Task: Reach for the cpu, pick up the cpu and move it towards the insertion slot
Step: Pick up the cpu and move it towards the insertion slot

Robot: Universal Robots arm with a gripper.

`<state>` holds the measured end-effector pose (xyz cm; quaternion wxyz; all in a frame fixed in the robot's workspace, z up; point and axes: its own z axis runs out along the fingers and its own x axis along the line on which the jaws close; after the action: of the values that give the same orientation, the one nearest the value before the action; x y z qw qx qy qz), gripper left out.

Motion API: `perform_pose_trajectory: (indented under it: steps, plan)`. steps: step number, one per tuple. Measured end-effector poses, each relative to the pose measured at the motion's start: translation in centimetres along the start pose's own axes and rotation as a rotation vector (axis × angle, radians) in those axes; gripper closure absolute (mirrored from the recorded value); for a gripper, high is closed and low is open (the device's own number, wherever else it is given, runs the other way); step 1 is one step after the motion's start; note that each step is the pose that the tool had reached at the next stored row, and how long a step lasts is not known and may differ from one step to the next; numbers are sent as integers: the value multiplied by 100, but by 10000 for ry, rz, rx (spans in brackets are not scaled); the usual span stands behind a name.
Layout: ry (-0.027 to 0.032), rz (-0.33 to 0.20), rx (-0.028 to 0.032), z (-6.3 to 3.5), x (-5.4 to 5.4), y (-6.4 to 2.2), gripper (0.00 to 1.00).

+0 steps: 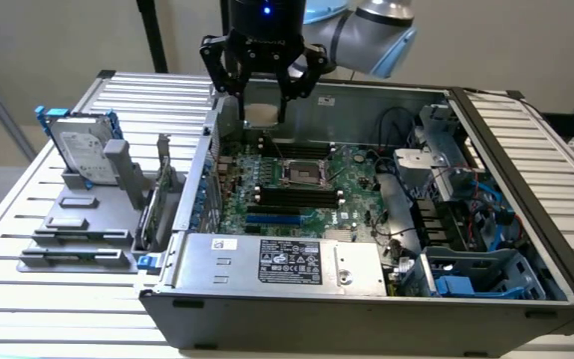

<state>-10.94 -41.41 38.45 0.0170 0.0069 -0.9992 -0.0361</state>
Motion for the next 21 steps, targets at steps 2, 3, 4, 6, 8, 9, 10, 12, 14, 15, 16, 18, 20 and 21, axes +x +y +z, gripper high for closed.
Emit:
perform_pose_trajectory:
  steps: [2, 3, 4, 6, 8, 9, 10, 12, 14, 15, 16, 18, 20, 21]
  plan:
    - [0, 1, -1, 22, -90, 33, 45]
    - [-1, 1, -2, 34, -132, 51, 45]
    - [-1, 1, -1, 45, -172, 71, 45]
    - [-1, 0, -2, 72, -253, 115, 45]
    - [-1, 1, -2, 97, -324, 162, 45]
    - [0, 2, -1, 109, -357, 187, 45]
    - [-1, 1, -2, 122, -390, 213, 45]
    - [0, 0, -1, 143, -446, 270, 45]
    - [-1, 1, -2, 161, -490, 334, 45]
    - [0, 1, -1, 168, -510, 365, 45]
    - [-1, 2, -1, 174, -529, 396, 45]
    - [0, 1, -1, 186, -568, 458, 45]
    - [-1, 2, -1, 195, -604, 521, 45]
    - [-1, 1, -2, 199, -625, 555, 45]
